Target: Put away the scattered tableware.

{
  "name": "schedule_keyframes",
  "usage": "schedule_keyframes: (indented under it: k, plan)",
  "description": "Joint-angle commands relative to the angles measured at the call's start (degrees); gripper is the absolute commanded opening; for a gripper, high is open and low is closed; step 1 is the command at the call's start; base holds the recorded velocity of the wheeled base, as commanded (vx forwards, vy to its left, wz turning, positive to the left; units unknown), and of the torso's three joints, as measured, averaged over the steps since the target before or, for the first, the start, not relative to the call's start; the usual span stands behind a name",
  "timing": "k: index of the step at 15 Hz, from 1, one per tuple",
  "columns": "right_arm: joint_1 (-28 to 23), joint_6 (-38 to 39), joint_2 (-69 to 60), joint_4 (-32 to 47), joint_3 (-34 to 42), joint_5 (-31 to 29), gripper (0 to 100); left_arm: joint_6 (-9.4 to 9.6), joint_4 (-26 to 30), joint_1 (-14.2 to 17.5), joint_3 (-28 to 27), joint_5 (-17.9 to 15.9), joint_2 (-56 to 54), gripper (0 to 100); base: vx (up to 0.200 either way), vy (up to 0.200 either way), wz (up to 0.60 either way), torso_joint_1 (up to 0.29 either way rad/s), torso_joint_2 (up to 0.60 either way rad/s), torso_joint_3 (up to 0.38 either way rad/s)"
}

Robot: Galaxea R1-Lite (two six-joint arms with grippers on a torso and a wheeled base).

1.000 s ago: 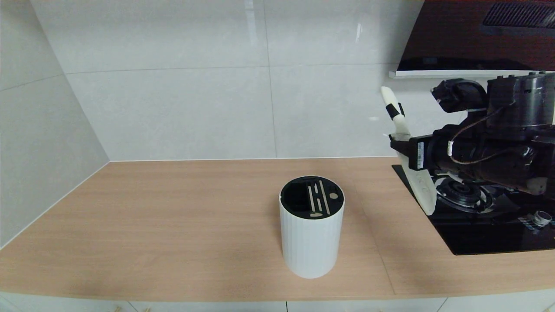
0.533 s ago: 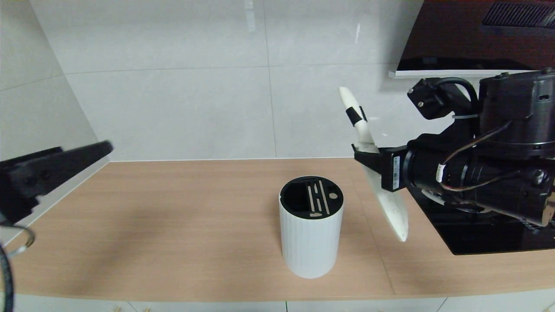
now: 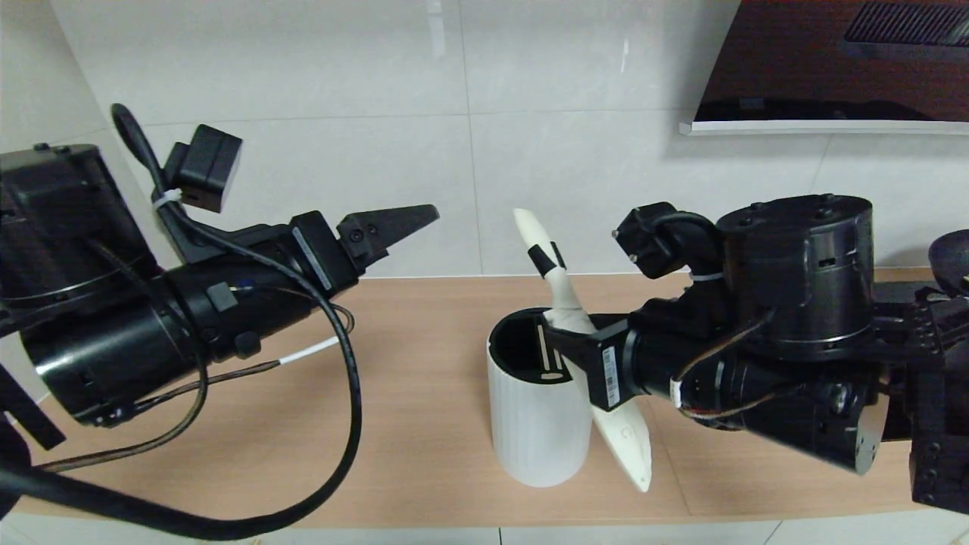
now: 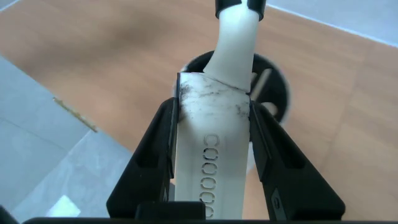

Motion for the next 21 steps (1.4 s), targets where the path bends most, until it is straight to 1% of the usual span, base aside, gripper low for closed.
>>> schedule_keyframes:
  k: [1, 2, 3, 4, 6, 7, 8, 9, 10, 13, 20, 21]
  plan:
    - [2.6, 0.4, 1.0, -0.3, -0.3, -0.6, 0, -0.77, 0.6, -0.9, -3.2, -3.9, 4.3, 100, 0.0, 0.0, 0.0, 0.0, 0.0, 0.0]
    - [3.0, 0.4, 1.0, -0.3, -0.3, -0.6, 0, -0.86, 1.2, -0.9, -4.4, -4.7, 5.4, 100, 0.0, 0.0, 0.0, 0.0, 0.0, 0.0]
    - [3.5, 0.5, 1.1, -0.3, -0.3, -0.6, 0, -1.03, 3.5, -0.9, -7.5, -4.9, 7.4, 100, 0.0, 0.0, 0.0, 0.0, 0.0, 0.0]
    - [3.7, 0.5, 1.2, -0.3, -0.5, -1.2, 0, -1.12, 6.3, -0.9, -9.1, -5.0, 8.6, 100, 0.0, 0.0, 0.0, 0.0, 0.0, 0.0]
    - [4.0, 0.5, 1.4, -0.8, -0.7, -1.6, 0, -1.03, 6.3, -2.1, -9.3, -4.8, 10.5, 100, 0.0, 0.0, 0.0, 0.0, 0.0, 0.0]
    - [4.1, 0.4, 1.6, -2.3, -0.5, -2.3, 0, -0.95, 6.3, -4.0, -11.2, -4.4, 13.6, 100, 0.0, 0.0, 0.0, 0.0, 0.0, 0.0]
    - [4.1, 0.4, 1.9, -2.5, -0.4, -2.6, 0, -0.95, 6.3, -5.0, -13.1, -3.5, 15.6, 100, 0.0, 0.0, 0.0, 0.0, 0.0, 0.0]
    - [4.1, 0.4, 2.1, -2.6, -0.4, -2.8, 0, -0.95, 6.3, -5.9, -13.8, -2.5, 16.5, 100, 0.0, 0.0, 0.0, 0.0, 0.0, 0.0]
    - [4.2, 0.4, 2.7, -2.6, -0.4, -2.8, 0, -0.95, 6.3, -7.1, -13.9, -1.1, 17.1, 100, 0.0, 0.0, 0.0, 0.0, 0.0, 0.0]
    - [4.2, 0.5, 3.6, -2.7, -0.4, -2.8, 0, -0.86, 6.3, -8.9, -13.6, -1.0, 16.4, 100, 0.0, 0.0, 0.0, 0.0, 0.0, 0.0]
    - [4.1, 0.5, 3.2, -2.7, -0.2, -3.1, 0, -0.68, 5.7, -9.0, -13.4, -0.8, 16.5, 100, 0.0, 0.0, 0.0, 0.0, 0.0, 0.0]
    - [4.1, 0.5, 3.3, -2.7, -0.2, -3.4, 0, -0.68, 5.7, -9.0, -13.4, -0.2, 16.5, 100, 0.0, 0.0, 0.0, 0.0, 0.0, 0.0]
